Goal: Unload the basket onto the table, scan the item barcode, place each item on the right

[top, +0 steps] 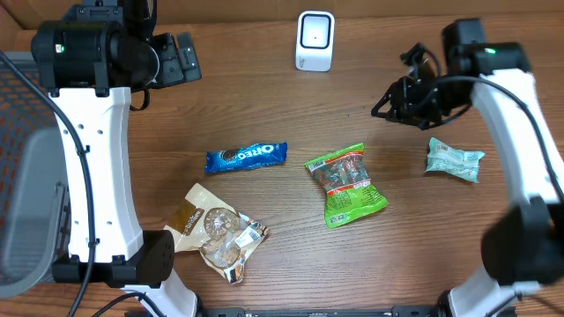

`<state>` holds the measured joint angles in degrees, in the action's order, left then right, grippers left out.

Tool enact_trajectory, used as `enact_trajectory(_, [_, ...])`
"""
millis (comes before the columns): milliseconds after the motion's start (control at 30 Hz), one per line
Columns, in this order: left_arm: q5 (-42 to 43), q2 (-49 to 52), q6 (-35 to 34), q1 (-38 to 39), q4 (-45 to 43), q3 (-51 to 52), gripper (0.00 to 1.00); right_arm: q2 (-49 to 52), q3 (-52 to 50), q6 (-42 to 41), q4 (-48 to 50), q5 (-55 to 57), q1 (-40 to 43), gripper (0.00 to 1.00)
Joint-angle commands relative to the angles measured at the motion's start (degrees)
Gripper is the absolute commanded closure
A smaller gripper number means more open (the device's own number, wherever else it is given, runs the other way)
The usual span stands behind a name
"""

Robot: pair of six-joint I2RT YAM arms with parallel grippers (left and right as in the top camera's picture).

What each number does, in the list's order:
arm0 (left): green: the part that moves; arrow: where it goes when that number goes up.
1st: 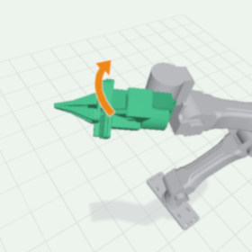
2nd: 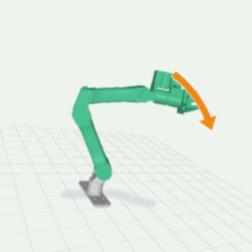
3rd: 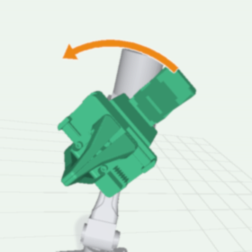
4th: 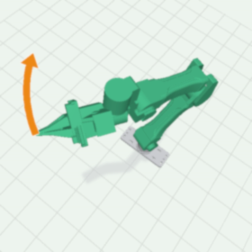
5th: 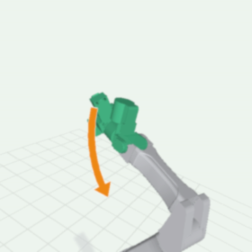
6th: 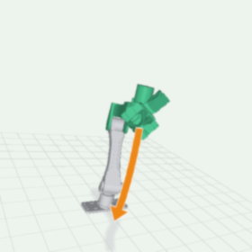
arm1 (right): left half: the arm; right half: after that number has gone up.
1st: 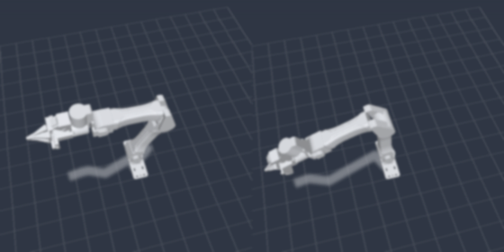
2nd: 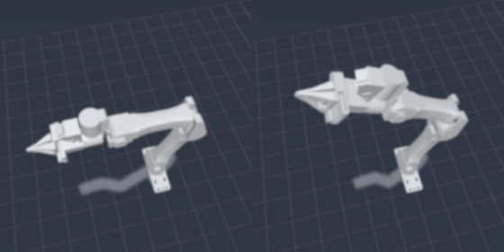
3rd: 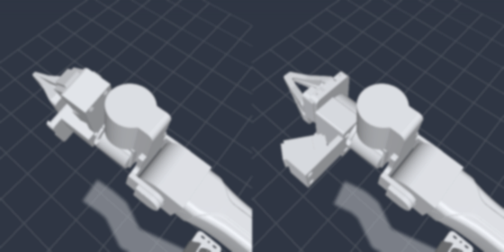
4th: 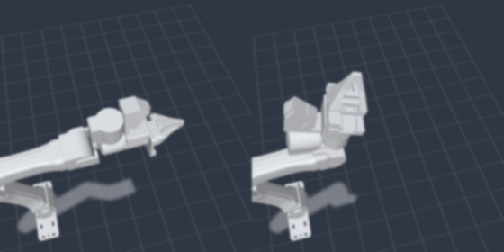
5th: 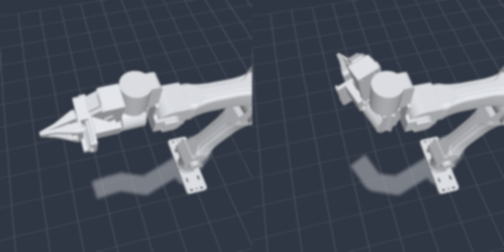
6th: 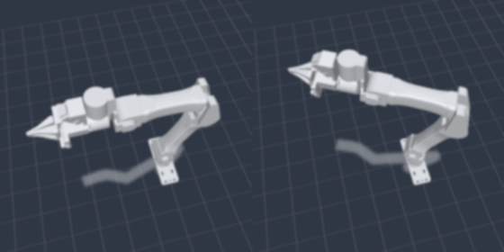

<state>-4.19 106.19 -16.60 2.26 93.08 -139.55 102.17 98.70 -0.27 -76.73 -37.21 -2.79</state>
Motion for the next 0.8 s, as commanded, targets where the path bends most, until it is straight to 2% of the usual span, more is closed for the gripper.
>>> enact_trajectory(0, [-0.70, 0.24, -0.76, 0.39, -0.11, -0.42, 0.00, -7.17, 0.94, -0.76, -2.10, 0.13, -0.42, 0.56])
enact_trajectory(200, [-0.68, 0.24, -0.76, 0.39, -0.11, -0.42, 0.00, -14.95, -4.50, -14.03, -3.19, 15.37, -3.32, 0.54])
enact_trajectory(333, [-0.70, 0.24, -0.76, 0.39, -0.11, -0.42, 0.00, -17.05, -12.94, -17.64, 0.52, 17.14, -4.92, 0.45])
enact_trajectory(400, [-0.70, 0.24, -0.76, 0.39, -0.11, -0.42, 0.00, -16.90, -18.12, -17.59, 3.85, 16.39, -5.49, 0.34])
enact_trajectory(433, [-0.68, 0.24, -0.76, 0.39, -0.11, -0.42, 0.00, -16.85, -21.77, -17.55, 6.99, 15.32, -5.81, 0.23])
enact_trajectory(467, [-0.70, 0.24, -0.76, 0.39, -0.11, -0.42, 0.00, -16.85, -24.39, -17.55, 9.75, 14.69, -5.97, 0.05])
enact_trajectory(500, [-0.70, 0.24, -0.76, 0.39, -0.11, -0.42, 0.00, -16.85, -27.85, -17.51, 13.68, 14.14, -6.25, 0.00])
enact_trajectory(533, [-0.68, 0.24, -0.76, 0.39, -0.11, -0.42, 0.00, -16.85, -34.32, -17.33, 21.33, 13.51, -6.38, 0.00])
enact_trajectory(600, [-0.68, 0.24, -0.76, 0.39, -0.11, -0.42, 0.00, -16.85, -39.01, -17.29, 26.99, 13.29, -6.38, 0.00])
enact_trajectory(767, [-0.70, 0.24, -0.76, 0.39, -0.11, -0.42, 0.00, -16.17, -48.19, -10.45, 38.66, 11.87, -6.54, 0.00])
